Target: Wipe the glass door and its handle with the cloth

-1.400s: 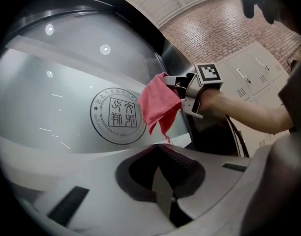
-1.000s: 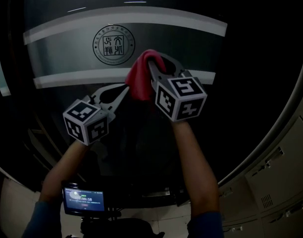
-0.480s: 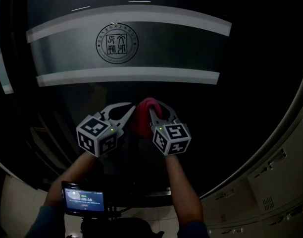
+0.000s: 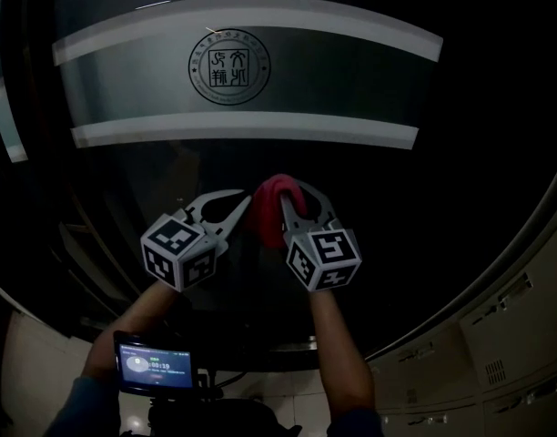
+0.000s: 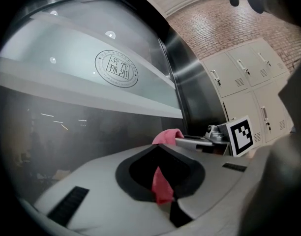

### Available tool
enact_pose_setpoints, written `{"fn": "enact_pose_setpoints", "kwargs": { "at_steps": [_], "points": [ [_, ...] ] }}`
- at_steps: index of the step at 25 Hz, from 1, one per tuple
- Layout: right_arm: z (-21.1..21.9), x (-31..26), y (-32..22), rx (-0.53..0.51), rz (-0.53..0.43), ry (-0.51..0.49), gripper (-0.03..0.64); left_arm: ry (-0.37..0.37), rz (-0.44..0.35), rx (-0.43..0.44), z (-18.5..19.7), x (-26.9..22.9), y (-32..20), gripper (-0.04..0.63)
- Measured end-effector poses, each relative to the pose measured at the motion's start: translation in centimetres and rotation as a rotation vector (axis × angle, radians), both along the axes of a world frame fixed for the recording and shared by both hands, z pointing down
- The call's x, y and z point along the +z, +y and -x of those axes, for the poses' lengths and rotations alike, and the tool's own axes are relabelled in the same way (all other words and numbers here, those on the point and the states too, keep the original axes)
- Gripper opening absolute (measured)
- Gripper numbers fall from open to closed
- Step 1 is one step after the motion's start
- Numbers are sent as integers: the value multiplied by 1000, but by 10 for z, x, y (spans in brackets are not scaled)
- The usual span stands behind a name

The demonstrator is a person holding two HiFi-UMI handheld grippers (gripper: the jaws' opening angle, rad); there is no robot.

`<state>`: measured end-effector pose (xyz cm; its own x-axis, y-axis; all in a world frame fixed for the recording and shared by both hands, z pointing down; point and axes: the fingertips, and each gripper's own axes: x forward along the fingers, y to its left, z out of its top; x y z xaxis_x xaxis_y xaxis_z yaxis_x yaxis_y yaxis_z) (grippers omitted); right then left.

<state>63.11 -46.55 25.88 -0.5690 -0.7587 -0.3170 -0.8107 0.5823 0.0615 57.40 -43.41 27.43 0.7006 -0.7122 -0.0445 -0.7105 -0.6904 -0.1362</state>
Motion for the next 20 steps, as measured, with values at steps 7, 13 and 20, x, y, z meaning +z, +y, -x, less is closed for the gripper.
{"fn": "enact_pose_setpoints", "kwargs": {
  "at_steps": [7, 13, 20],
  "points": [
    [44, 3, 43, -28, -53, 10, 26, -8, 8, -21, 37, 24, 14, 12],
    [106, 26, 103, -4, -55, 26, 26, 14, -5, 15, 96, 43, 61, 11],
    [219, 69, 181, 78, -6, -36, 26, -30, -3, 108, 214, 59, 140, 11]
  ]
}}
